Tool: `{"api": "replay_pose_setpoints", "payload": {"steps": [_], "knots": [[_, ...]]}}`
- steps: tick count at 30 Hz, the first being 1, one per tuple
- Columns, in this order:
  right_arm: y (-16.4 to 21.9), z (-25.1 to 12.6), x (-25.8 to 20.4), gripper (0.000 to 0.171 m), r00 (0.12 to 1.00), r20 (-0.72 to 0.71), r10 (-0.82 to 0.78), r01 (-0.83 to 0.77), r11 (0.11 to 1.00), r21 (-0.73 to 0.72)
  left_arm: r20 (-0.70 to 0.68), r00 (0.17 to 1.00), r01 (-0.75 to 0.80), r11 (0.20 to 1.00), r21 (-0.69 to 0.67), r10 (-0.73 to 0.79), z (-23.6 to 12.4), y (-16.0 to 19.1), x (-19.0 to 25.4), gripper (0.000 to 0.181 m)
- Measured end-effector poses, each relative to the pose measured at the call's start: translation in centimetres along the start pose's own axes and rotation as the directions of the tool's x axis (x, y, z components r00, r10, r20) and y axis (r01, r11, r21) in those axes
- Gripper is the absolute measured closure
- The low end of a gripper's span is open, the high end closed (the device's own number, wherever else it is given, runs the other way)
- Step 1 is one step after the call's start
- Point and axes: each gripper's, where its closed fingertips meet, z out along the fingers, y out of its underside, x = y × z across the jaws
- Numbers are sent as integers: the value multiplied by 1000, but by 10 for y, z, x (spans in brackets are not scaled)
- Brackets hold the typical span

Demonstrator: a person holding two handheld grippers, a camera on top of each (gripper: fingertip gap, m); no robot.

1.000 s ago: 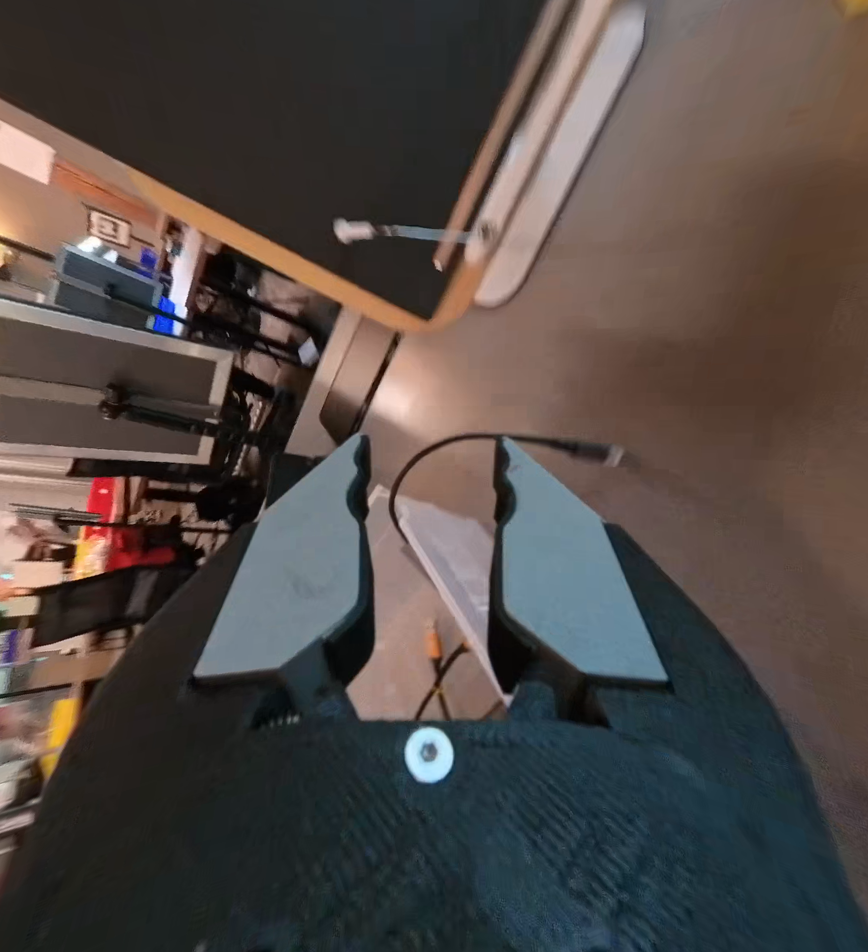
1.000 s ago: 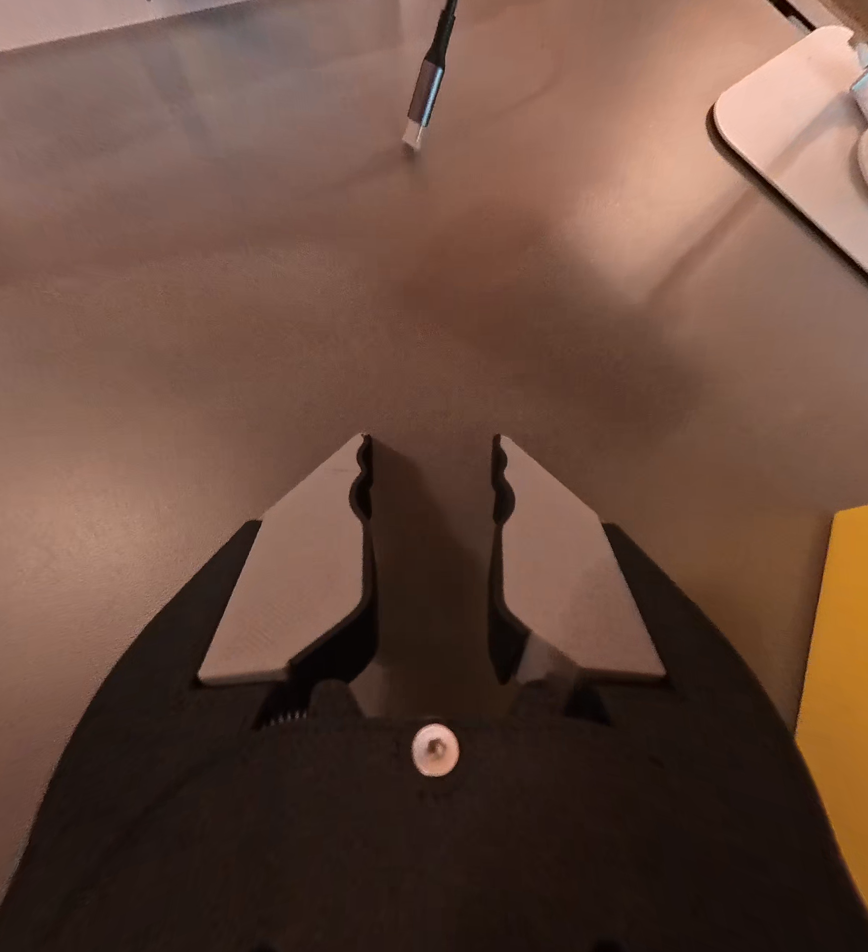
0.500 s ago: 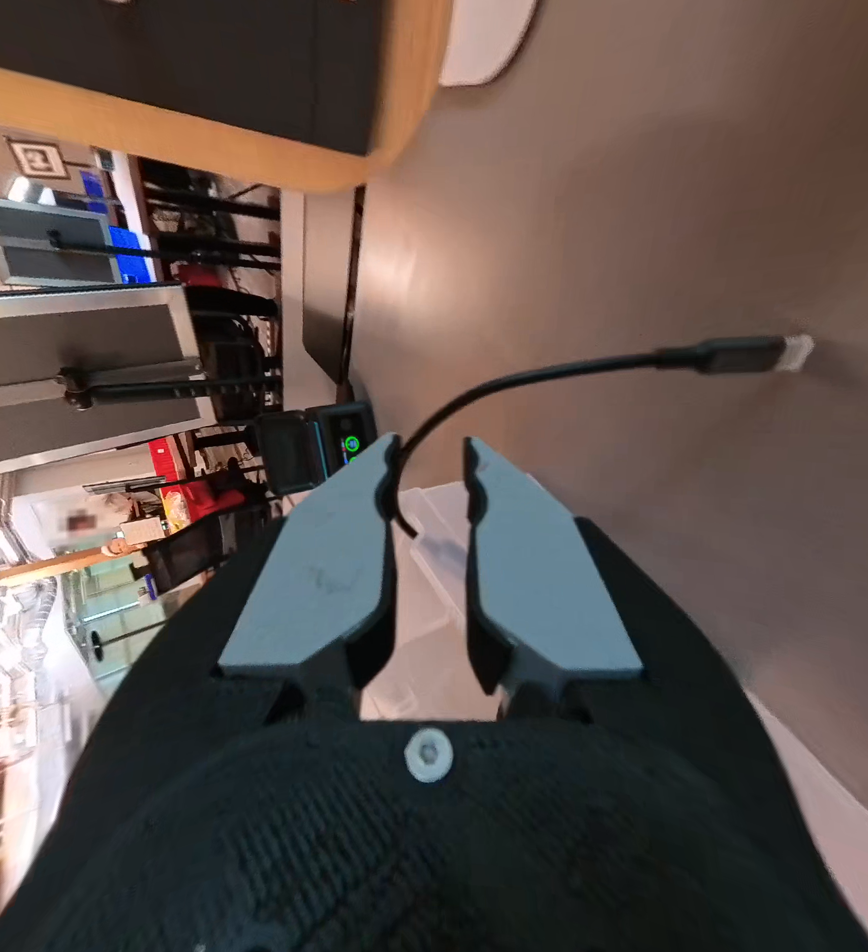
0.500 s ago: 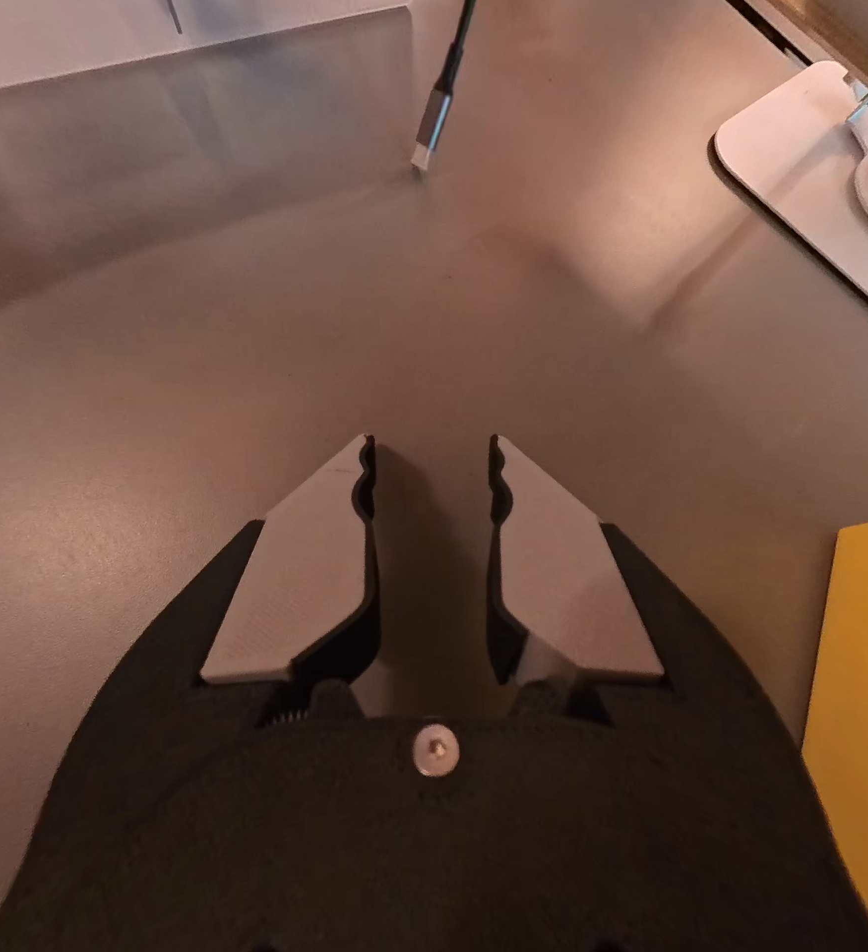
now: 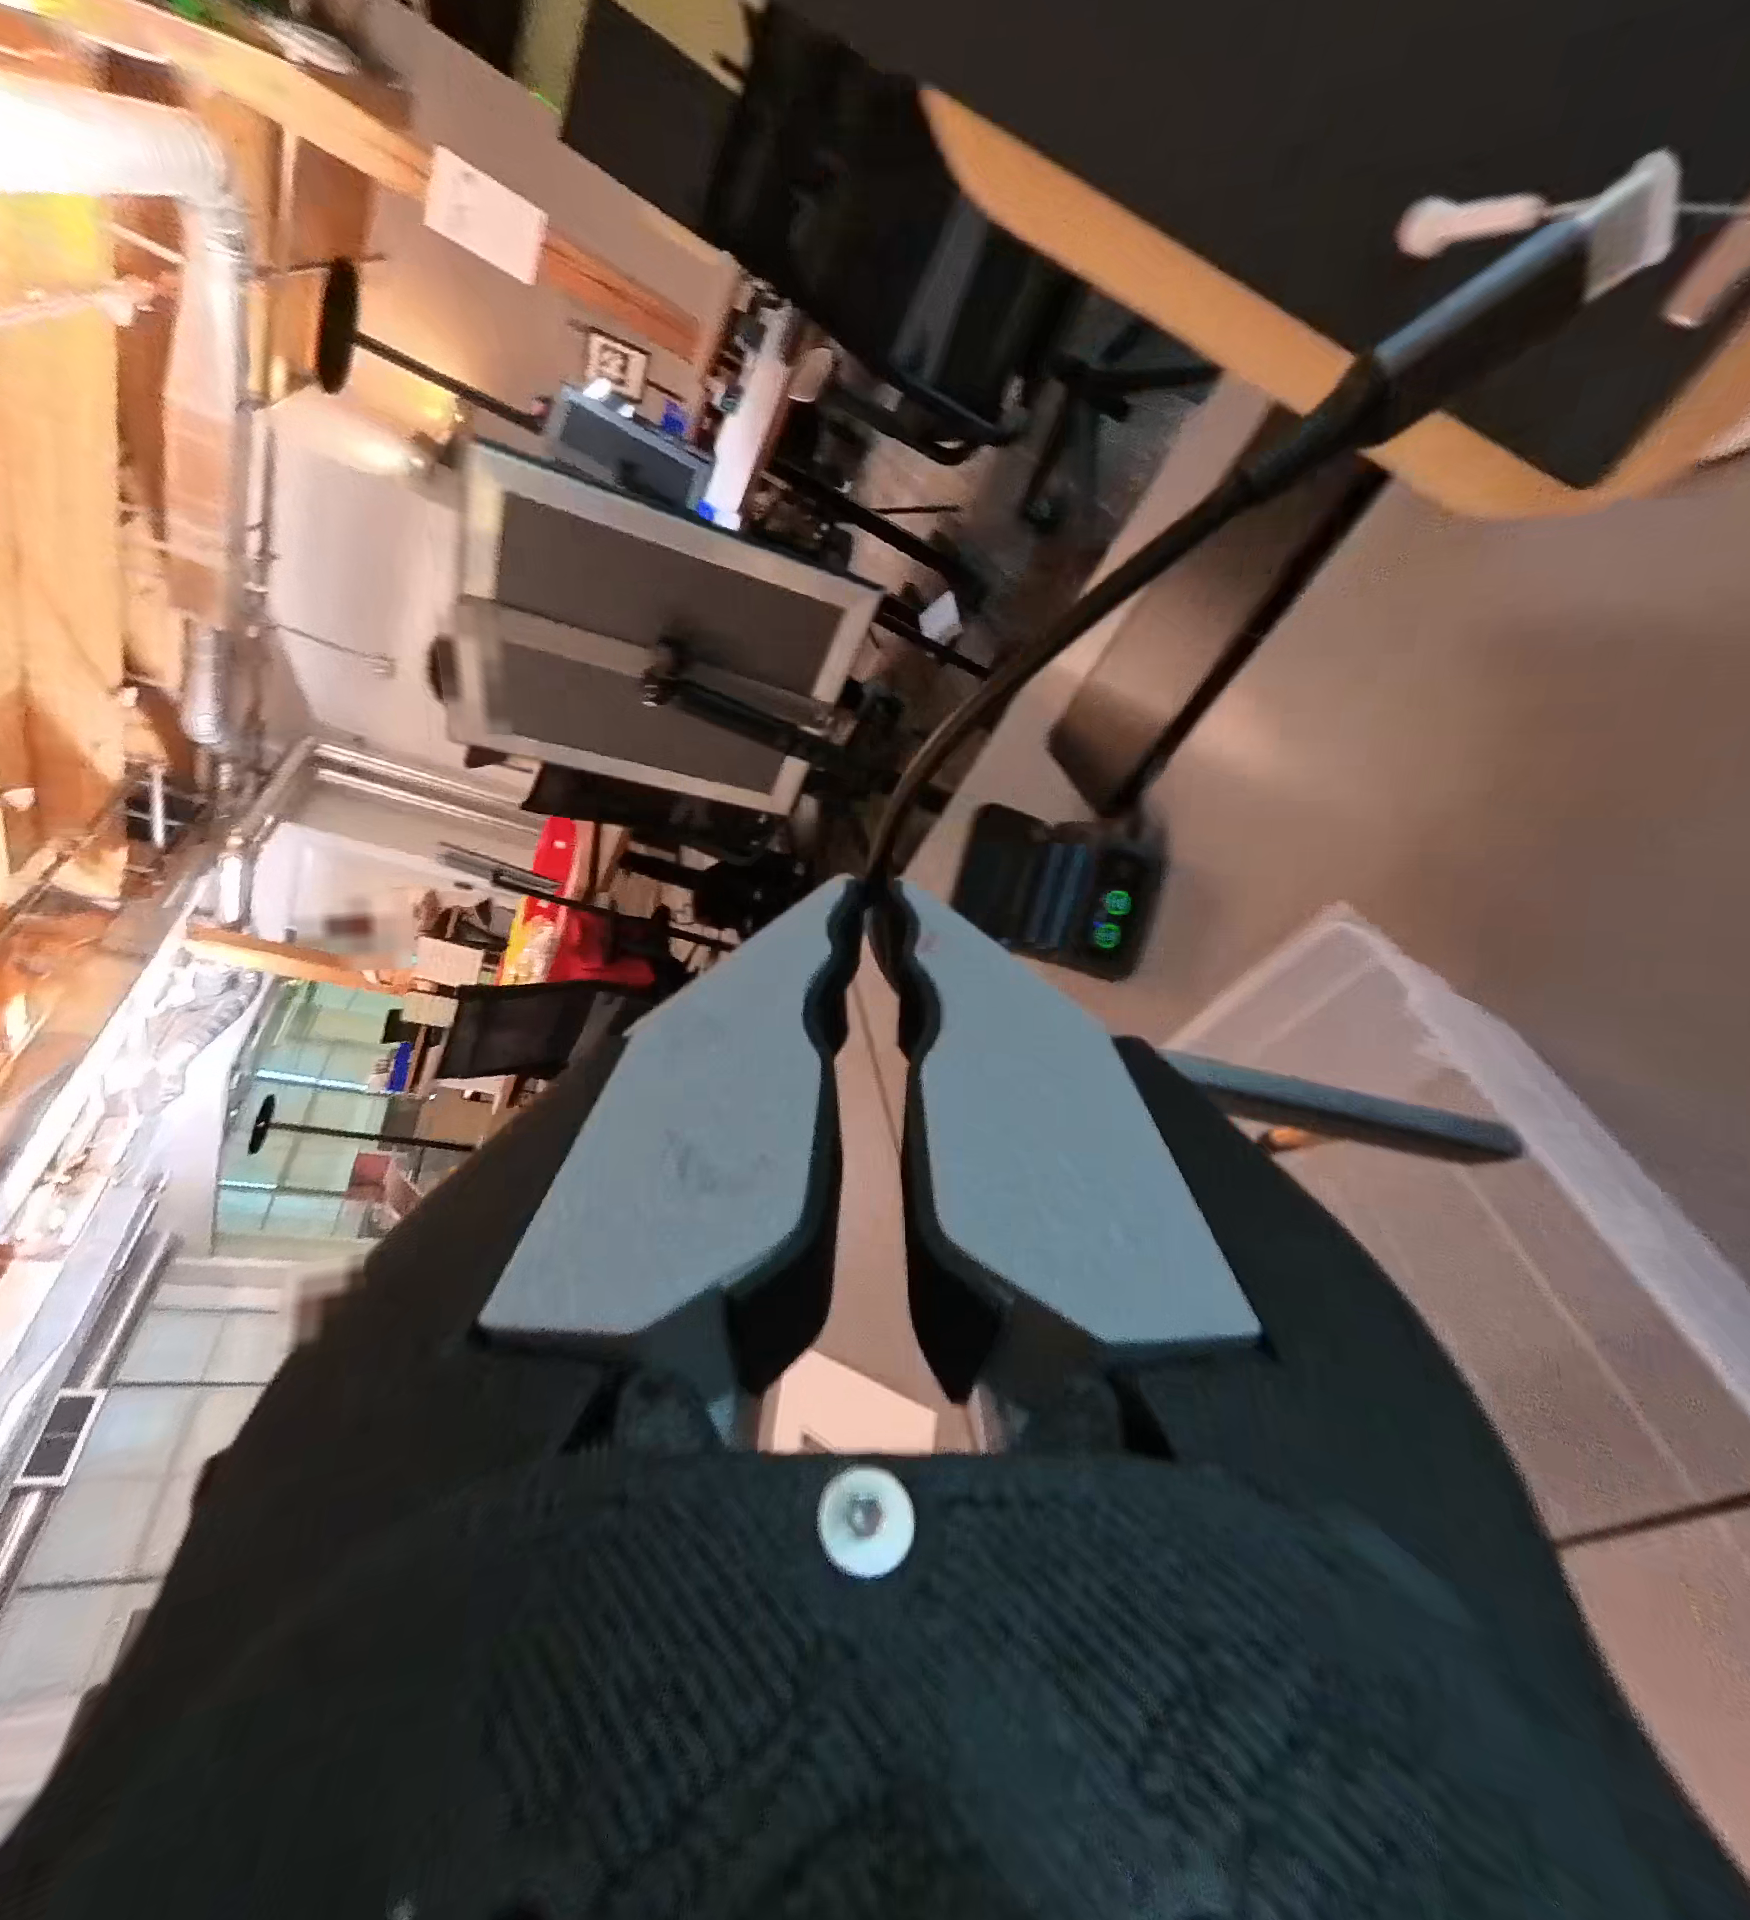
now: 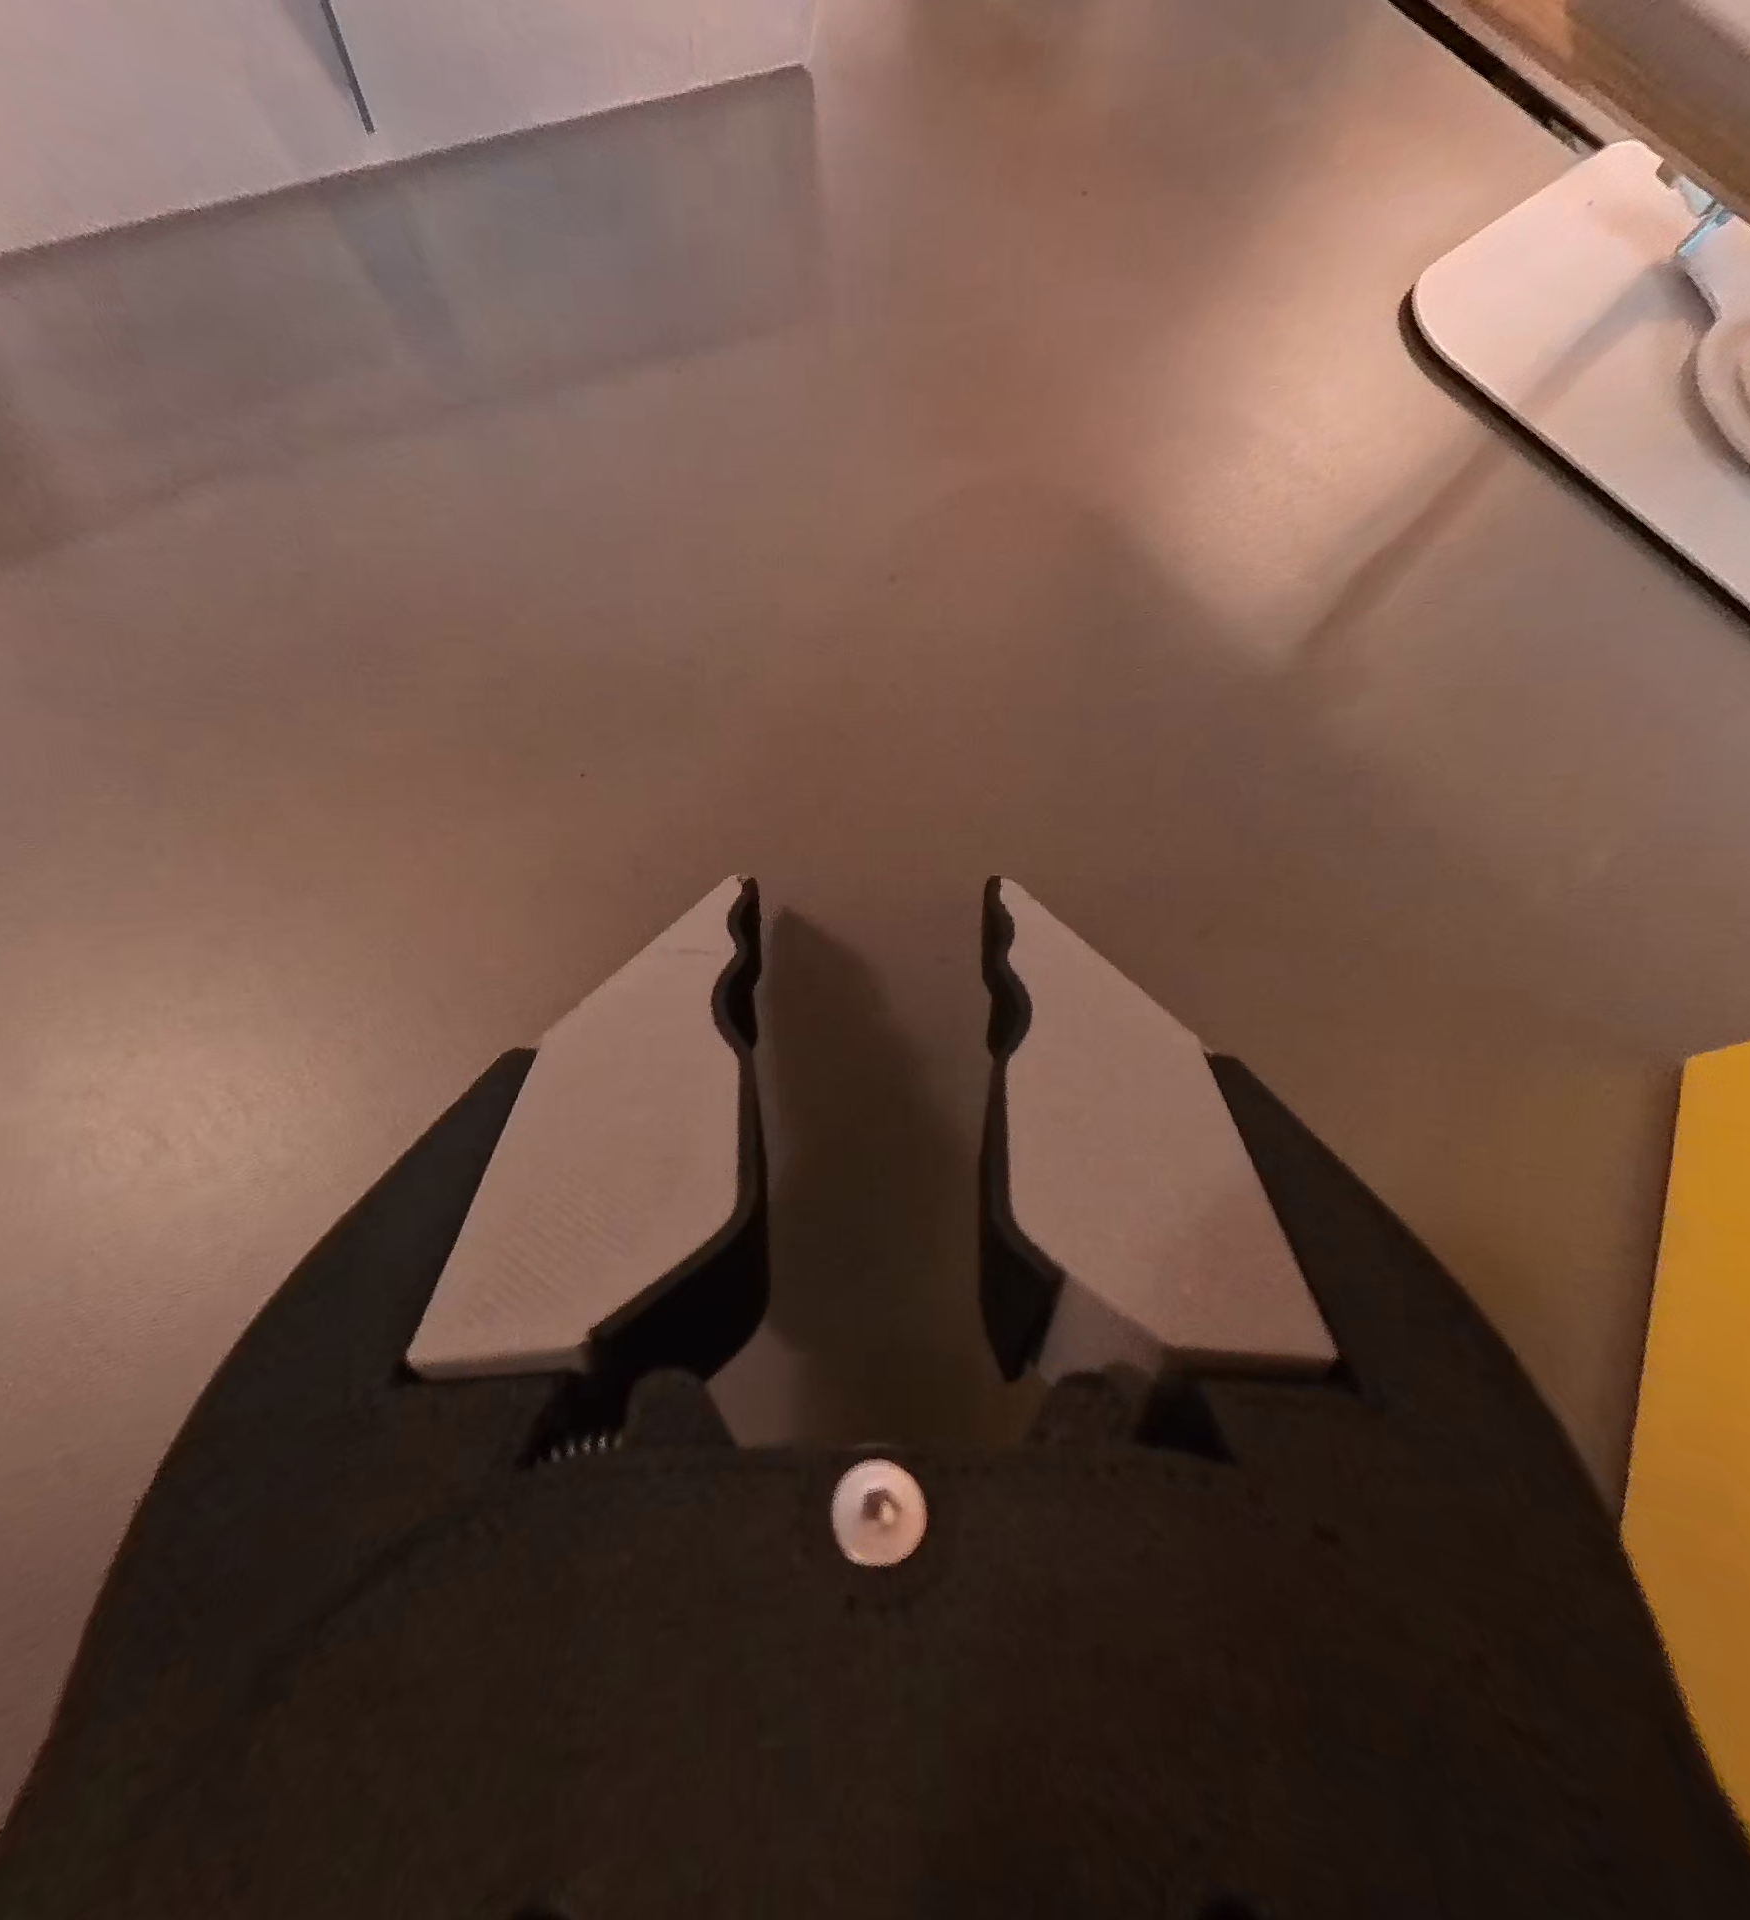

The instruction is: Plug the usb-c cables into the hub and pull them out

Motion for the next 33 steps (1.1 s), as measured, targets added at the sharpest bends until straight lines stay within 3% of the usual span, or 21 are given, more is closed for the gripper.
{"api": "replay_pose_setpoints", "payload": {"steps": [4, 7, 10, 15, 20, 23, 27, 28, 29, 30, 33], "knots": [[-6, -3, -3, 130, 999, 30, 17, -18, 999, 42, 54, 997, 56, 997, 51, -59, -31, -12, -41, 180], [-18, -8, -16, 135, 996, 90, -14, 5, 994, 106, 30, 996, 82, 989, 122, -87, -57, -35, -47, 180], [-35, -18, -35, 139, 985, 155, -77, 45, 978, 203, 18, 999, 43, 984, 175, -47, -81, -60, -38, 181], [-62, -48, -52, 127, 972, 226, -62, -4, 959, 283, -26, 1000, 5, 964, 266, 2, -114, -108, -13, 181], [-102, -107, -64, 118, 983, 153, -99, 31, 917, 397, -85, 995, -16, 923, 385, 52, -151, -158, 17, 180], [-118, -133, -66, 110, 984, 170, -48, -42, 873, 486, -106, 991, -28, 901, 433, 82, -170, -181, 36, 180], [-118, -140, -50, 98, 988, 141, 60, -123, 861, 494, -112, 988, -42, 872, 488, 110, -195, -203, 54, 180], [-117, -142, -42, 102, 991, 109, 79, -123, 857, 501, -128, 986, -30, 864, 503, 108, -201, -208, 58, 179], [-116, -144, -34, 118, 993, 75, 90, -116, 851, 512, -149, 983, -12, 856, 517, 104, -206, -211, 62, 180], [-114, -147, -29, 149, 995, 52, 85, -99, 850, 518, -171, 981, 9, 847, 531, 96, -212, -214, 66, 181], [-111, -156, -25, 162, 1000, 14, 13, -19, 856, 517, -193, 980, 67, 828, 556, 51, -221, -214, 67, 180]]}}
